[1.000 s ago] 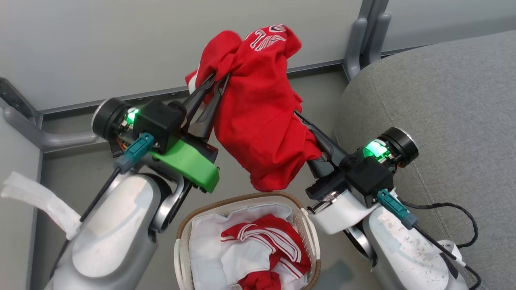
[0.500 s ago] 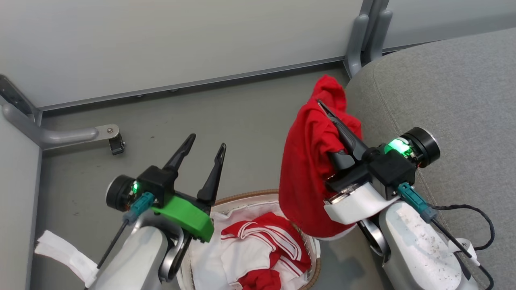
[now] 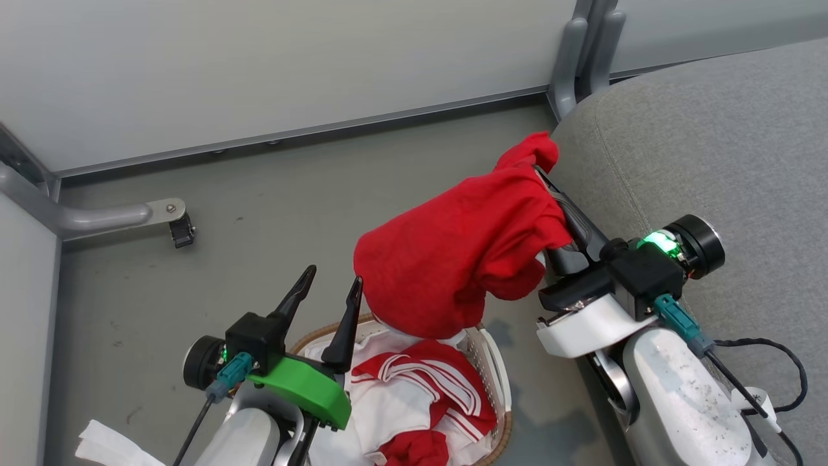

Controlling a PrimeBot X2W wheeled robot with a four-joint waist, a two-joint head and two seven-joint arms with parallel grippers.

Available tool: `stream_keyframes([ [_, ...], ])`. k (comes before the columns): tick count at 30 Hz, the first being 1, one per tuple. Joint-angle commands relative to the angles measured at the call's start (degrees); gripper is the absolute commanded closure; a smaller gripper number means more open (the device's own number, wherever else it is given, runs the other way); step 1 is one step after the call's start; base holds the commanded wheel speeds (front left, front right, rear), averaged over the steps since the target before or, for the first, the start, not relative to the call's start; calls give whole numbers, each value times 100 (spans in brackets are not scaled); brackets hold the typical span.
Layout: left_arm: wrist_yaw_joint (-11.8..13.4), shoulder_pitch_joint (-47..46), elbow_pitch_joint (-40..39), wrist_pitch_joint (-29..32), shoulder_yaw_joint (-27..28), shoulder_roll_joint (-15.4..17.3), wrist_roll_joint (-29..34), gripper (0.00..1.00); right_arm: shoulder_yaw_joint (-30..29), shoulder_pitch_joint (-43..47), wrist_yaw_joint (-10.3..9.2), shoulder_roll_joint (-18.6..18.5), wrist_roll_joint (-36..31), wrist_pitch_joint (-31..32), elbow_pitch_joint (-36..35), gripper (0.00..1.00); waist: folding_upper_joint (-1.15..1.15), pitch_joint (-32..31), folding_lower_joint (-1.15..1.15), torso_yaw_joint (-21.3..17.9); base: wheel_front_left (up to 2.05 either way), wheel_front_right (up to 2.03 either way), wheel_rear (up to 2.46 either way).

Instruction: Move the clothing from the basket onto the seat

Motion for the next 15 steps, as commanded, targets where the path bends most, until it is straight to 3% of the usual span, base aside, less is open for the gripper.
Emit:
stream_keyframes([
  [1,-38,87,-19,-19,48,-40,96,0,-34,34,-7,-21,-47,-12,5,100,0,12,0,-35,0,0,0],
  [8,-119,231,-90,-13,189,-229,350,0,-327,126,-7,-20,-82,-12,-68,100,0,84,0,-400,0,0,0],
  [15,-191,235,-128,-12,280,-291,542,0,-598,274,-8,-17,-32,-12,-114,100,0,276,0,-1196,0,0,0],
])
